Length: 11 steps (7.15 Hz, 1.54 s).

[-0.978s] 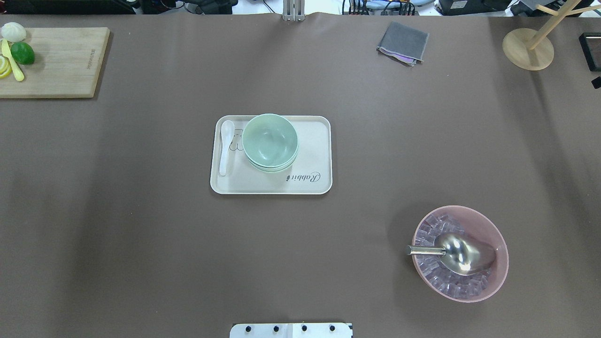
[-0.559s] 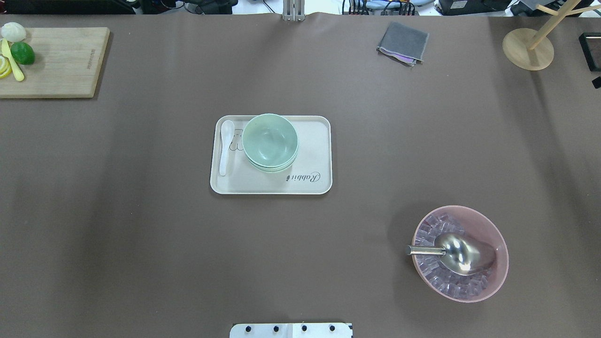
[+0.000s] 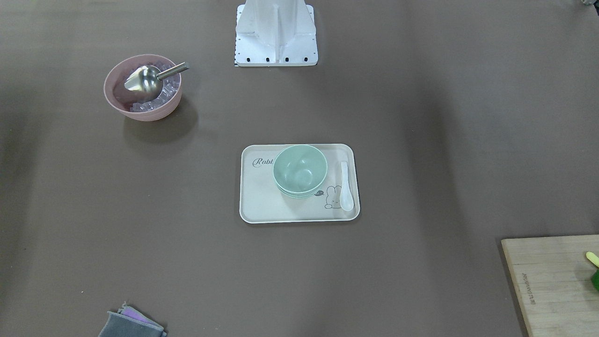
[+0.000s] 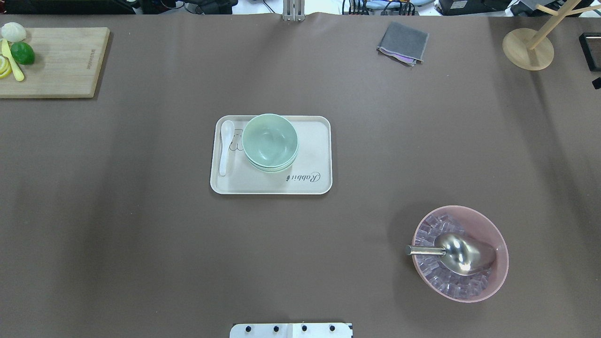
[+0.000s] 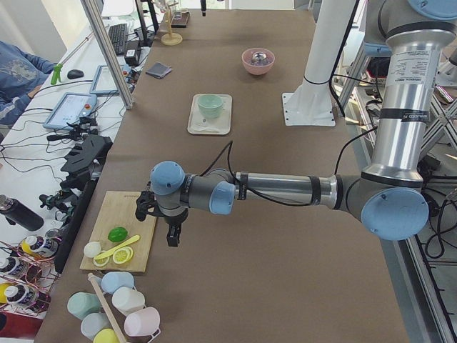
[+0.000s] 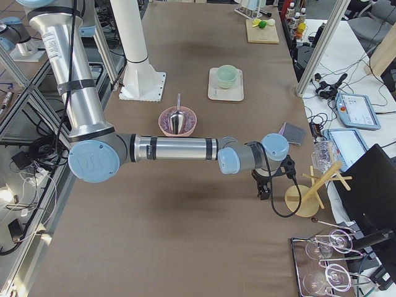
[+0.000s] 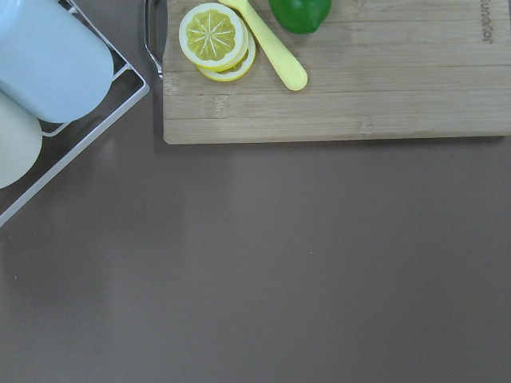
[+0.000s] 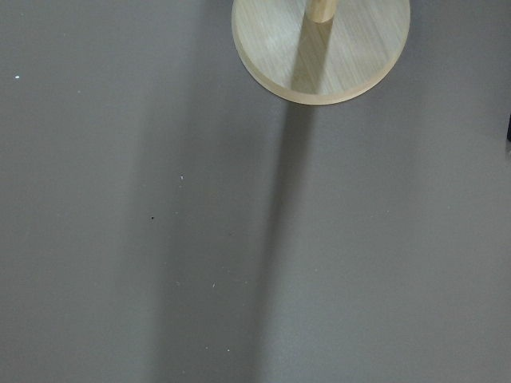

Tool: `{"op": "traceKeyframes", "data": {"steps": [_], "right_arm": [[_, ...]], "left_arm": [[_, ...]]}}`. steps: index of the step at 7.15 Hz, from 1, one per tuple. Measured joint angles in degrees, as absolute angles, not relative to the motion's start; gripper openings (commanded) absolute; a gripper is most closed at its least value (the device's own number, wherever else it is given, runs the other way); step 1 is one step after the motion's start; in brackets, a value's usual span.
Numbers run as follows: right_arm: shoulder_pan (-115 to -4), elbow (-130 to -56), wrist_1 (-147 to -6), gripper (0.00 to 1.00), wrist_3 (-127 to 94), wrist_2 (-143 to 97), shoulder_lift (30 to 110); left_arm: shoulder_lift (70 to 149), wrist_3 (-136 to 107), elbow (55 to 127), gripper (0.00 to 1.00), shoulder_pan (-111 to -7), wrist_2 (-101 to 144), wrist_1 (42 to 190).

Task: Stack green bowls together

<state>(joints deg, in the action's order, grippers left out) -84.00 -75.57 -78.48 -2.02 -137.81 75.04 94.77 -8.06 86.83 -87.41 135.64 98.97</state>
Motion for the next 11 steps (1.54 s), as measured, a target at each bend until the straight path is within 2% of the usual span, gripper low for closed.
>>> {"op": "traceKeyframes", "data": {"steps": [11], "right_arm": [[-84.8, -75.7, -78.4, 1.0, -2.0, -138.2, 74.9]], "left_arm": [[94.1, -8.0, 89.6, 0.98, -87.4, 135.2, 99.8]]}}
